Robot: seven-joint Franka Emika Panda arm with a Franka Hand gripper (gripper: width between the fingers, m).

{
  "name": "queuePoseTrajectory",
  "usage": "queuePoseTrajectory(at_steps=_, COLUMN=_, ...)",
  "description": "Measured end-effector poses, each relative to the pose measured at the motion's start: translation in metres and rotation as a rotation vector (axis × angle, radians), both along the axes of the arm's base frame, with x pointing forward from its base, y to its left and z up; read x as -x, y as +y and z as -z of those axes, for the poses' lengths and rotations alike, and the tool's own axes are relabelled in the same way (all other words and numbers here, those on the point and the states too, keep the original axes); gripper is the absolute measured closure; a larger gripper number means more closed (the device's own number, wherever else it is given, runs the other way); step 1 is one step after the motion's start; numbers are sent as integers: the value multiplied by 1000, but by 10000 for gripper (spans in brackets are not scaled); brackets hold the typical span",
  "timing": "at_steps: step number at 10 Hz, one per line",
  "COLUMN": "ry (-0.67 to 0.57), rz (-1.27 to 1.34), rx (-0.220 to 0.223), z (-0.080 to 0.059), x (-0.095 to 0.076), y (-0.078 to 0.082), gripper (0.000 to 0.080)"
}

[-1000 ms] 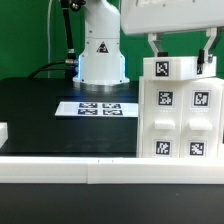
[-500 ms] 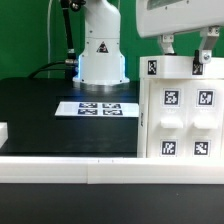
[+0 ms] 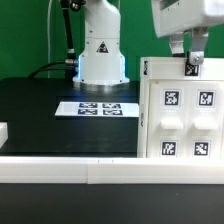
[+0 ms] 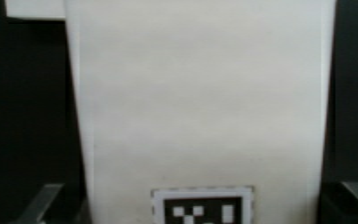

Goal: Assemble cabinet

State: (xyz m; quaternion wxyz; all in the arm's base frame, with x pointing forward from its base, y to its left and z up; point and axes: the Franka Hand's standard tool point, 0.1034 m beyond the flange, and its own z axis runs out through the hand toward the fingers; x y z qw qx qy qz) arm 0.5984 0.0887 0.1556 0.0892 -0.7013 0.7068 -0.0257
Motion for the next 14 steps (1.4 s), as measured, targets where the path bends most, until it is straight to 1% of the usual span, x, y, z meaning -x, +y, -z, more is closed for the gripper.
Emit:
queuePoseTrajectory(at_steps=3, ry=27, rz=154, rx=-26, z=0, x=0, y=1, gripper=245)
queuePoseTrajectory(at_steps=5, ry=40, rz=227, rx=-39, z=0, x=1, y=-1, gripper=245)
queuePoseTrajectory(at_steps=6, ry=44, rz=247, rx=-51, z=1, x=1, y=1, gripper=245)
queuePoseTrajectory(at_steps=7, ry=44, rz=234, rx=-54, z=1, x=1, y=3, gripper=168)
queuePoseTrajectory(at_steps=8, ry=44, rz=228, rx=-54, z=1, x=2, y=4, gripper=37)
queuePoseTrajectory(at_steps=9, ry=43, rz=225, rx=-53, z=1, x=2, y=4, gripper=10)
queuePoseTrajectory(at_steps=14, ry=41, rz=188, rx=-49, z=1, x=2, y=7, gripper=2)
